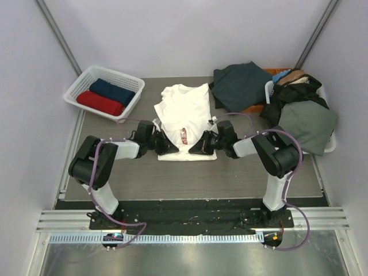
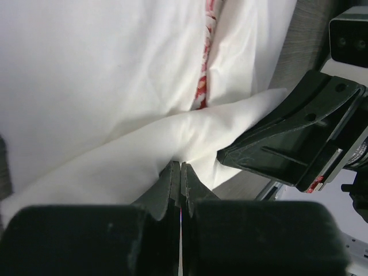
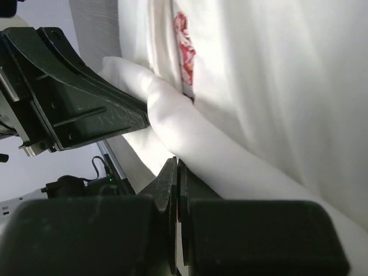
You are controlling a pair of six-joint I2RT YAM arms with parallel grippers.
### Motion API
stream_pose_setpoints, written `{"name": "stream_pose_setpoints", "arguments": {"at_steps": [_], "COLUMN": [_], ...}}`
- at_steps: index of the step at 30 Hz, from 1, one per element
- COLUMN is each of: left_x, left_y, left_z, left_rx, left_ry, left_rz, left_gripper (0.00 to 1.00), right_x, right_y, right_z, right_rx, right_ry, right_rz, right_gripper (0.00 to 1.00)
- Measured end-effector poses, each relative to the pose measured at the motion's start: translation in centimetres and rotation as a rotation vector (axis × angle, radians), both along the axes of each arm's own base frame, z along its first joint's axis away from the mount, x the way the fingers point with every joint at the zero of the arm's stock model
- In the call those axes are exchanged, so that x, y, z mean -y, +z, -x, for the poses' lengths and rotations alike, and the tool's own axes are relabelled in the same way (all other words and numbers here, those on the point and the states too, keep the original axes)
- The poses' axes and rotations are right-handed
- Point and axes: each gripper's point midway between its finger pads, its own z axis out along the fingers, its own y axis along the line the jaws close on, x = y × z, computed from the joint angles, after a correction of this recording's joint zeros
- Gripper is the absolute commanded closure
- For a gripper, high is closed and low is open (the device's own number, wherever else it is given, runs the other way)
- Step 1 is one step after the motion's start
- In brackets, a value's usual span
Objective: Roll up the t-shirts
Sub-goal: Roll the T-shirt to the center of the board.
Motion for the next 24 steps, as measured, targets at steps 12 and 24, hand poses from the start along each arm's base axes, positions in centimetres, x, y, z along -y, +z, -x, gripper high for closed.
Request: {"name": "stream_pose_setpoints", "arguments": {"at_steps": [12, 24], "left_x": [-4.0, -7.0], "left_y": [0.0, 5.8], "left_z": [-1.3, 1.4], "left_rx": [0.071, 0.29], "left_ry": [0.106, 0.125], "left_rz": [-0.104, -0.198], "left_gripper": [0.93, 0.66], "right_x": [5.9, 10.2], "right_y": [-0.1, 5.6], "right_z": [-2.7, -0.6], "right_rx": [0.031, 0.242], "right_ry": [-0.107, -0.171], "right_rz": [0.095, 0.371], "right_gripper": [0.99, 0.61]}}
